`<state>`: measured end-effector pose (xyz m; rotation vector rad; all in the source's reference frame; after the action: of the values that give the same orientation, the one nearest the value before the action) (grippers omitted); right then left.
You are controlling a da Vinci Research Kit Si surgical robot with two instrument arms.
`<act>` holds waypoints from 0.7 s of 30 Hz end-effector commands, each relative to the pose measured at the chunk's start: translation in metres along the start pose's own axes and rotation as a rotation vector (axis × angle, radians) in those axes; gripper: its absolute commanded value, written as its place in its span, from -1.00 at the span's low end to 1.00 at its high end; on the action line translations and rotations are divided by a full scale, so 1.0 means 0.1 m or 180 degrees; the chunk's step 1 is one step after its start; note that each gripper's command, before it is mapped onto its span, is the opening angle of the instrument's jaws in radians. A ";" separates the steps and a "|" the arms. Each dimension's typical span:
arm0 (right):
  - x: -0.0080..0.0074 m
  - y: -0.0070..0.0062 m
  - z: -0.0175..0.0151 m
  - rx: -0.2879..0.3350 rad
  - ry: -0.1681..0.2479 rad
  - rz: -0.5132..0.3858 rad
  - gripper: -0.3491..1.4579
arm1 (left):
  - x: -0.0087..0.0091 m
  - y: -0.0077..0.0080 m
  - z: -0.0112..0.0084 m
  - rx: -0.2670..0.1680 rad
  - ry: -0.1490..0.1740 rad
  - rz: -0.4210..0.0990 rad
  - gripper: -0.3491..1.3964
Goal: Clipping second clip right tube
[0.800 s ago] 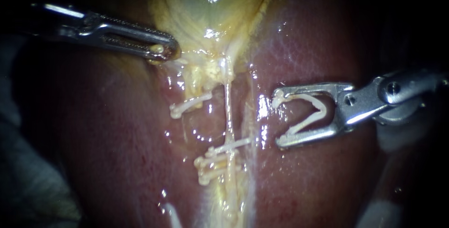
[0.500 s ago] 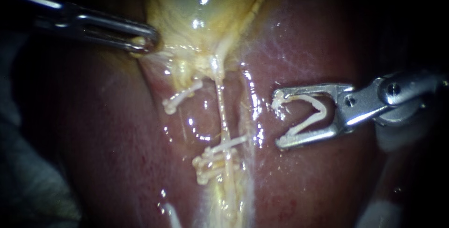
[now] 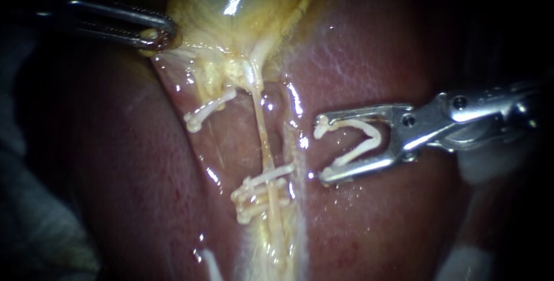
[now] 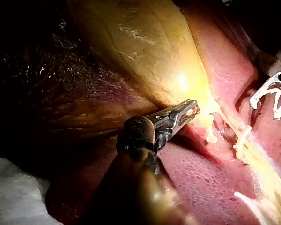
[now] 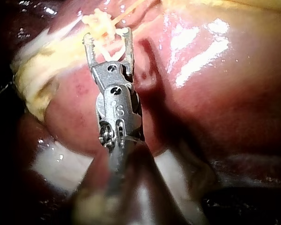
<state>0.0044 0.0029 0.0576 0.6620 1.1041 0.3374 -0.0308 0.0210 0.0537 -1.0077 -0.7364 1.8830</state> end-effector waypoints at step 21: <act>-0.060 0.058 0.073 0.0033 0.0128 0.0846 -0.07 | 0.001 0.002 0.002 0.0008 0.0005 0.0015 -1.00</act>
<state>0.0093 0.0015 0.0678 0.8210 1.0579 0.5804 -0.0312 0.0209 0.0536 -1.0101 -0.7313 1.8868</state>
